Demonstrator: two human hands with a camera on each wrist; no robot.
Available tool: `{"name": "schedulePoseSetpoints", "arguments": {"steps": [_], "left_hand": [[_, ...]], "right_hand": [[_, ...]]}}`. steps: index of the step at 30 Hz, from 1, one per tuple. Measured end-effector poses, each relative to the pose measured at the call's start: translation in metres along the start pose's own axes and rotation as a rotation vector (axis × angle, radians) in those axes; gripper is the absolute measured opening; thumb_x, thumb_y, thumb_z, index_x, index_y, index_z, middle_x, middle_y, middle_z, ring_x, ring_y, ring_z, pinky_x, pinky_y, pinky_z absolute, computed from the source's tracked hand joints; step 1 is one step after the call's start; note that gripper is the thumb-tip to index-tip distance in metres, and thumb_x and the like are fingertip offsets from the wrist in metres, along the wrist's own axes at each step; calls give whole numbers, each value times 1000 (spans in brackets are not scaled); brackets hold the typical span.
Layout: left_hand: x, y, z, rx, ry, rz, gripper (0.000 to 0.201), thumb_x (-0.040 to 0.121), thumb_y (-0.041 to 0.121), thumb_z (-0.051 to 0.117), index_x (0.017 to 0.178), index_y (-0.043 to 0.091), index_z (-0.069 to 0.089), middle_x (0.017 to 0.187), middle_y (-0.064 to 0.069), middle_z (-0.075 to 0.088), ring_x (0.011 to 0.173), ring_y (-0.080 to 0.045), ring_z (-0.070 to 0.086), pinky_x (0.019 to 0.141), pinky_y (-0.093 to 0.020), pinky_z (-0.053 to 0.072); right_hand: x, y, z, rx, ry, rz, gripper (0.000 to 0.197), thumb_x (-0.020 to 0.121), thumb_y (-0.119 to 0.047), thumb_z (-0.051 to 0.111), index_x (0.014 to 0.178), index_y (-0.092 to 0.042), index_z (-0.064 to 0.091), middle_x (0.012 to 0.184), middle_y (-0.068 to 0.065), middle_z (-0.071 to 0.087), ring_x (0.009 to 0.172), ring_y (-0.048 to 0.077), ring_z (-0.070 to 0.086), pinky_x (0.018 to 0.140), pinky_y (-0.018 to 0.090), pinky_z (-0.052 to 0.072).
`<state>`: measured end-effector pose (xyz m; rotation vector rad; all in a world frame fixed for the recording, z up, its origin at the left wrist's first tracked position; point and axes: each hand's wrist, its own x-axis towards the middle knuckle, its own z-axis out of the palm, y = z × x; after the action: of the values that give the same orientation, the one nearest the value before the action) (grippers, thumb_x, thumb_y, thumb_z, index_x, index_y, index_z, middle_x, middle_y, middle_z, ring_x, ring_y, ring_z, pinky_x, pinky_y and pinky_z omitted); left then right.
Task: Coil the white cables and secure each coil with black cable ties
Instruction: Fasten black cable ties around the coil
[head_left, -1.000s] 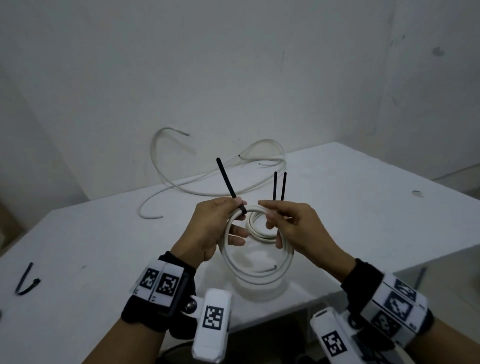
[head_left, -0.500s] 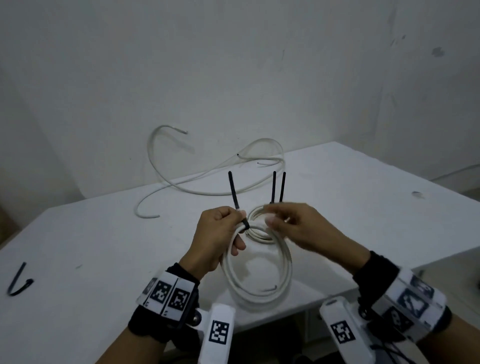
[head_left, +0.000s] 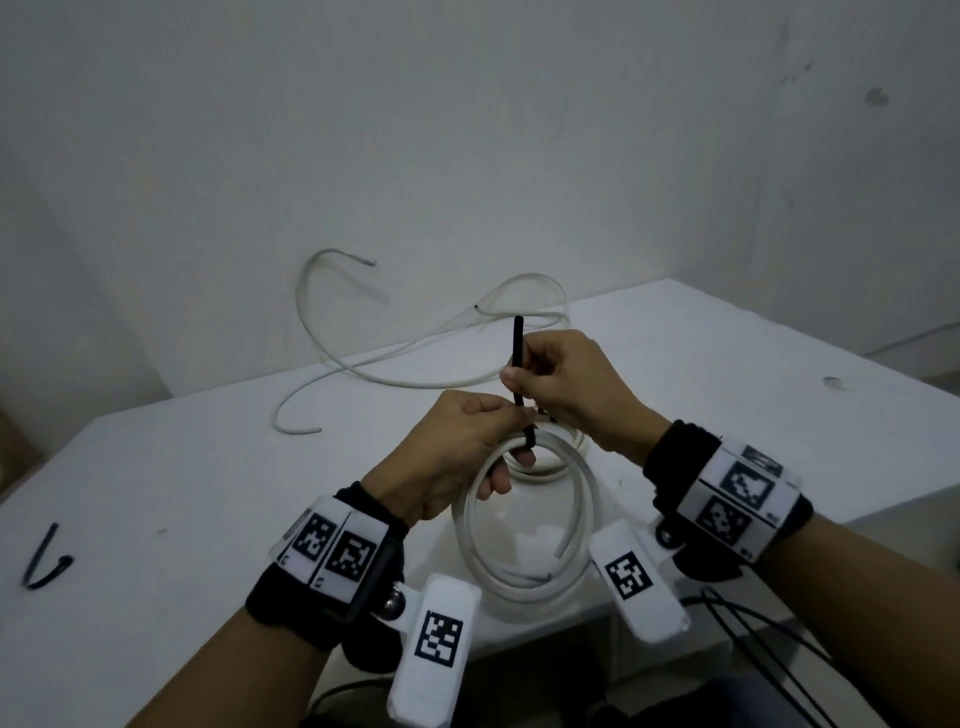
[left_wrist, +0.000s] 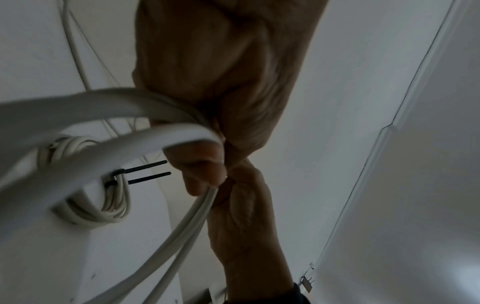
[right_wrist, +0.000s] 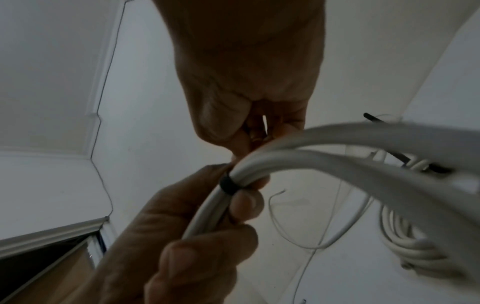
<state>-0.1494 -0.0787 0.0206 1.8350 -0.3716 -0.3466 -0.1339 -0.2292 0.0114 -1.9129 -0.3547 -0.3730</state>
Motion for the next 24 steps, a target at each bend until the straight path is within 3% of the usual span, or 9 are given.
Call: {"name": "schedulePoseSetpoints", "arguments": {"steps": [3,5,8,10,13,17,21,24], "left_hand": [[6,0,-4,-83,0,-78,23,93,22,58,80,3,65,62,-8,62,34,-12,44,33,-17,30],[11,0,-9,-161,41,-119,23,94,22,57,81,4,64,58,-4,59,35,-10,43,32,-16,28],[18,-2,-18,-291,109,-132,23,95,22,55,79,6,62,56,-3,58,37,-9,43,32,-15,29],[24,-5,-20,-344,132,-130,23,94,23,56,81,6,62,58,-4,59,40,-9,46,33,-16,32],[30,-10,-15,-388,159,-132,27,94,29,57,85,3,62,59,-5,62,43,-10,53,37,-18,41],[39,-19,-5,-419,199,-135,35,92,31,60,92,-3,61,71,-13,61,56,-17,63,52,-26,57],[49,-29,-5,-185,215,-171,12,87,7,66,90,-3,61,76,-17,61,62,-22,61,55,-28,58],[63,-36,-4,39,301,-97,9,84,2,69,80,3,61,78,-18,64,63,-24,61,58,-30,58]], "right_hand": [[0,-4,-10,70,-32,74,25,88,-21,64,80,2,61,67,10,58,57,14,51,55,26,40],[-6,-10,-22,108,-72,160,30,89,-33,61,93,-3,63,78,9,65,64,12,58,56,21,44],[-30,-4,-32,107,-240,296,41,82,-44,62,107,-12,61,88,8,72,72,19,66,56,28,51],[-46,6,-30,121,-276,311,32,85,-33,66,111,-15,61,85,10,73,68,21,66,50,31,54],[-54,21,-26,165,-117,284,22,89,-12,63,111,-12,64,74,13,69,54,20,60,42,30,52],[-45,30,-31,188,-36,308,18,90,-6,58,107,-5,66,71,16,63,53,24,58,41,28,51],[-20,41,-44,213,-37,389,18,90,-1,55,104,8,62,67,14,59,46,17,56,40,25,49],[6,47,-46,162,-23,444,20,89,-2,57,104,10,60,64,13,58,42,14,56,40,25,49]]}}
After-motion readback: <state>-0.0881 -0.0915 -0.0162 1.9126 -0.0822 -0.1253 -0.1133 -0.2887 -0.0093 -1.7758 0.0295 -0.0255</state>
